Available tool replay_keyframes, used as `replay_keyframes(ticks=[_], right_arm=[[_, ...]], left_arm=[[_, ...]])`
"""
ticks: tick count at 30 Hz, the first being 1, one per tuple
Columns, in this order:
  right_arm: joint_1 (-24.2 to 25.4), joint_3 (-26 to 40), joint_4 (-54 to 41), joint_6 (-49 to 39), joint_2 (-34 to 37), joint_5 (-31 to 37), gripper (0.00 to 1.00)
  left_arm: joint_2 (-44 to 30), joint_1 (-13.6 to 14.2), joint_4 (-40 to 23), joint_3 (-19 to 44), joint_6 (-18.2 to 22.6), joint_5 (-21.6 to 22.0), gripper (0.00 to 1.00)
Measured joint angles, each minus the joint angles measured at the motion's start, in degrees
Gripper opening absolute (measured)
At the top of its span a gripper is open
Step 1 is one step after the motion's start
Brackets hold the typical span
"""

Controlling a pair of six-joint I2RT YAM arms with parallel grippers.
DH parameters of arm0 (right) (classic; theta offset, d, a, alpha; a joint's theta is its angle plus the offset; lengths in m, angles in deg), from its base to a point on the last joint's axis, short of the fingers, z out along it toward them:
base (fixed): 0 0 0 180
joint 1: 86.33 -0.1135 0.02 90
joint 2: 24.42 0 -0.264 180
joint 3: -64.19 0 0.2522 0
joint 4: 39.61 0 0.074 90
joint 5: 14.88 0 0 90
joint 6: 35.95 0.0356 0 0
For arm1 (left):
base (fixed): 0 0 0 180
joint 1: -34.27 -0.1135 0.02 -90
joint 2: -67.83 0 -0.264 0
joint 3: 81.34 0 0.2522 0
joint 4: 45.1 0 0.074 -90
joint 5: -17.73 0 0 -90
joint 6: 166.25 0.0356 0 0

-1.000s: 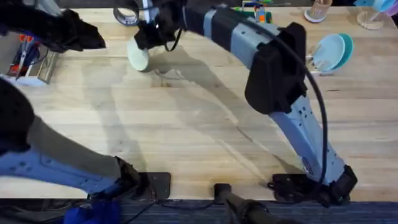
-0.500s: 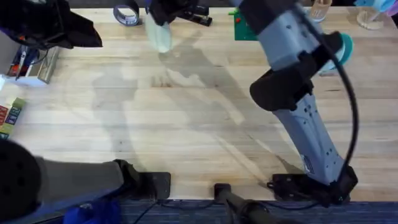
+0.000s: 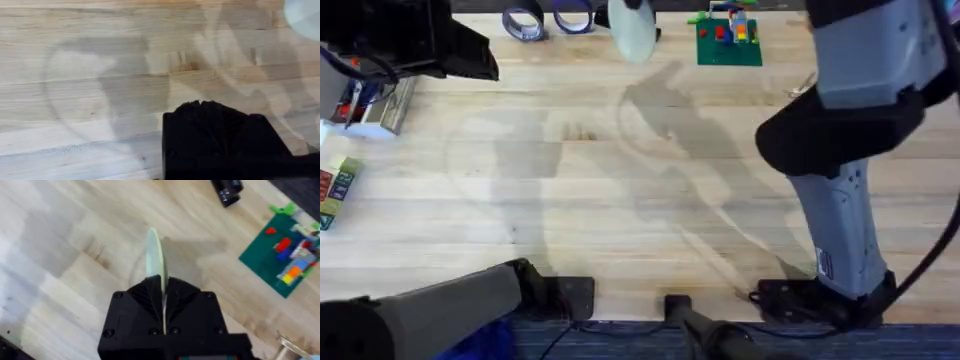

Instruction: Pick up the plates from the table one by one and place each into a slot on the dish rack.

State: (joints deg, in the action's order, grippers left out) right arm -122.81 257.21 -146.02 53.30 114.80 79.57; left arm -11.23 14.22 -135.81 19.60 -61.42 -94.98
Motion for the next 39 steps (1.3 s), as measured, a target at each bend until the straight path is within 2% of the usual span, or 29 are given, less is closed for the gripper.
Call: replay_keyframes(ticks=[4,10,13,19,24,32,35,39], right_arm=[[1.66,-4.43,-0.01,-0.39,-4.01,0.35,0.031],[3.96,-25.31,-0.01,-1.45,-17.53,1.36,0.033],[5.21,-33.70,-0.01,-1.37,-23.31,3.63,0.032],[10.15,-40.75,-0.01,-0.81,-32.14,7.10,0.033],[15.76,-44.37,-0.01,-0.76,-40.03,8.14,0.033],[26.50,-56.05,-0.01,-0.73,-52.06,8.42,0.034],[30.65,-61.12,0.01,-0.73,-56.39,8.41,0.034],[35.83,-66.99,0.27,-0.76,-61.94,8.41,0.034]], left_arm=[[-0.01,0.10,-0.01,0.00,-0.02,0.11,0.040],[-0.01,0.10,0.00,0.00,-0.01,0.29,0.040],[-0.01,0.10,-0.19,0.00,0.00,0.29,0.040],[-0.01,1.13,-1.57,0.00,-0.01,0.49,0.040],[-0.01,6.33,-1.97,0.00,0.00,0.73,0.041],[-0.01,16.32,-1.66,0.00,-0.10,1.00,0.041],[-0.01,19.23,-1.66,0.00,-1.07,2.26,0.040],[-0.01,21.62,-1.61,0.00,-2.50,4.98,0.041]])
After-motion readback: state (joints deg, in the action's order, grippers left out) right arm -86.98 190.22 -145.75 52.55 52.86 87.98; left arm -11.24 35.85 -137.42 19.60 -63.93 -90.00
